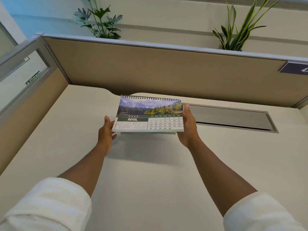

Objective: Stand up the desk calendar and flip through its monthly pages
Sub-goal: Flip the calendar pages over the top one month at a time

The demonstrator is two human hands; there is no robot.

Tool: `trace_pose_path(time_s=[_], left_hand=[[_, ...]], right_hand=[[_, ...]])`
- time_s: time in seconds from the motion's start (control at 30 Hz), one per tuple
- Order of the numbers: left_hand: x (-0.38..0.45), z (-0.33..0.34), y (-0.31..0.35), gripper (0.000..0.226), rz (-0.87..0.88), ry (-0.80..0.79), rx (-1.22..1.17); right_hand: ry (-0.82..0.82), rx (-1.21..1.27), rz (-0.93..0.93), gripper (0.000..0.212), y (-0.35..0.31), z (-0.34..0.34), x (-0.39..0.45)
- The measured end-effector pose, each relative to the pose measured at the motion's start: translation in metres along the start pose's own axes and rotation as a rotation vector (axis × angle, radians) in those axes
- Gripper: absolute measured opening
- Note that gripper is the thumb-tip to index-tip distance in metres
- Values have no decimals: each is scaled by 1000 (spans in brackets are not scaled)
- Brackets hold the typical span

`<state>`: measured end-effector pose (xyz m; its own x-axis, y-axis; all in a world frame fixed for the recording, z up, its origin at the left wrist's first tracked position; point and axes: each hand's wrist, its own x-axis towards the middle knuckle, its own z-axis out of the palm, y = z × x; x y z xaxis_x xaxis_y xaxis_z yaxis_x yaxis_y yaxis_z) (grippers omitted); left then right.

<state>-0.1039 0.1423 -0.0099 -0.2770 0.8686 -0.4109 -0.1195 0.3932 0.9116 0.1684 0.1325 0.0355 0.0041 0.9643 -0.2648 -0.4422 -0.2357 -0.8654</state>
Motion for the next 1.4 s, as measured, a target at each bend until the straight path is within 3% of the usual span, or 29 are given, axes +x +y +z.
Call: trace_pose_path(time_s=[0.27, 0.6, 0.8, 1.27, 1.4], left_hand=[[1, 4, -3, 6, 55, -56, 30], [2, 1, -6, 20, 62, -84, 56], [6, -2, -7, 28, 54, -87, 59], [13, -2, -10, 36, 31, -105, 69], [13, -1, -11, 38, 26, -109, 78]], right_hand=[[11, 22, -90, 62, -21, 13, 8], [41, 11, -100, 61, -32, 16, 17], [87, 33, -99, 49, -28, 13, 17], [399, -27, -38, 49, -4, -13, 14], [410, -125, 40, 49, 4, -20, 10]])
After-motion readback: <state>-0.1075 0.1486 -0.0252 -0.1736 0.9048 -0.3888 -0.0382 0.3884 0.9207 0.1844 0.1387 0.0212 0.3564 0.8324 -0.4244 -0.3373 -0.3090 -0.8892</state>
